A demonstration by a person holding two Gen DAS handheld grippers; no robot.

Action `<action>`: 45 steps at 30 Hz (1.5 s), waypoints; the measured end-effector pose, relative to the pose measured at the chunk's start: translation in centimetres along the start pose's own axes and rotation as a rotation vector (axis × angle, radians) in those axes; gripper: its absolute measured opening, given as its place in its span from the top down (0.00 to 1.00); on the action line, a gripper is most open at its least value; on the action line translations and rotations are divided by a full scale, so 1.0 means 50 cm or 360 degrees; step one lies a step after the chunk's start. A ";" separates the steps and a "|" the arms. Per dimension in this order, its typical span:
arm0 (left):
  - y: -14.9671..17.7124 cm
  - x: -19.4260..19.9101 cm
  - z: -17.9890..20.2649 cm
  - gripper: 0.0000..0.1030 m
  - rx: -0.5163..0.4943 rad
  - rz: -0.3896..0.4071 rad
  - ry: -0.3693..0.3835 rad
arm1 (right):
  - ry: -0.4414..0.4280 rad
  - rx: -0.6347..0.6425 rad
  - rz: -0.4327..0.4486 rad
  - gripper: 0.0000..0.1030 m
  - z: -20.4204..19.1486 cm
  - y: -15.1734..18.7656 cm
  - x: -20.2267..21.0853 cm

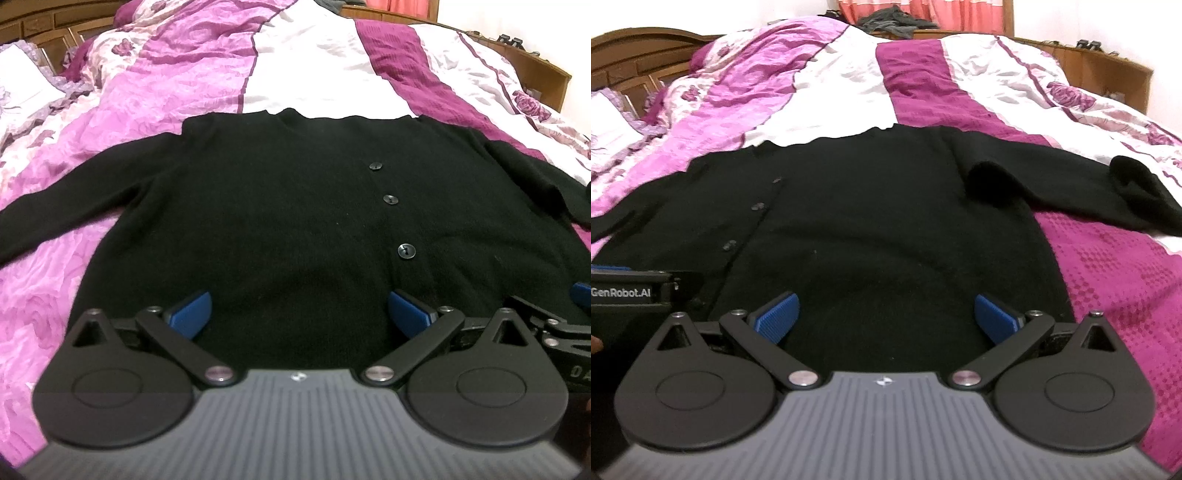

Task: Fold small clothes

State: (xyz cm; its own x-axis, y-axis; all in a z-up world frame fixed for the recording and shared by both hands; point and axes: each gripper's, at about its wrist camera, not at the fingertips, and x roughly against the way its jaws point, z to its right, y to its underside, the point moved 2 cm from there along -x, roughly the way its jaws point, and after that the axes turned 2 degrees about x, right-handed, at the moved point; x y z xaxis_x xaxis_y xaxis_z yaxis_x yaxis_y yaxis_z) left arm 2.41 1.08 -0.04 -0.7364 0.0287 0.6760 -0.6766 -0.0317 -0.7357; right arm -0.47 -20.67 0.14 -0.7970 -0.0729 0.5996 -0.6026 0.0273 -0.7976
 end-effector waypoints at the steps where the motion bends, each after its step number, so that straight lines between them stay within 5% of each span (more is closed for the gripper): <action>1: -0.001 0.003 -0.001 0.00 0.0008 -0.0006 0.0003 | -0.0023 -0.0021 0.0001 0.00 0.007 -0.004 0.005; 12: -0.019 0.038 0.012 0.00 -0.0003 0.0002 0.0062 | -0.0135 -0.0067 0.0100 0.00 0.083 -0.061 0.066; 31: -0.015 0.019 0.036 0.00 -0.0039 -0.0071 0.0044 | 0.0063 -0.0047 0.0189 0.01 0.266 -0.130 0.048; 45: -0.002 0.010 0.054 0.00 -0.0079 -0.0132 0.0032 | 0.0347 0.0001 0.0217 0.16 0.383 -0.171 -0.002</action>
State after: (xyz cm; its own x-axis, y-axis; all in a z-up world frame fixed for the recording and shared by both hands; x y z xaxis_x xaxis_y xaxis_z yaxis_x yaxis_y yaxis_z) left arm 2.09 -1.62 0.50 -0.6773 0.0491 0.7341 -0.7341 0.0210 -0.6787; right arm 5.56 -39.99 5.67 -0.8609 0.1482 0.4867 -0.4892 0.0215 -0.8719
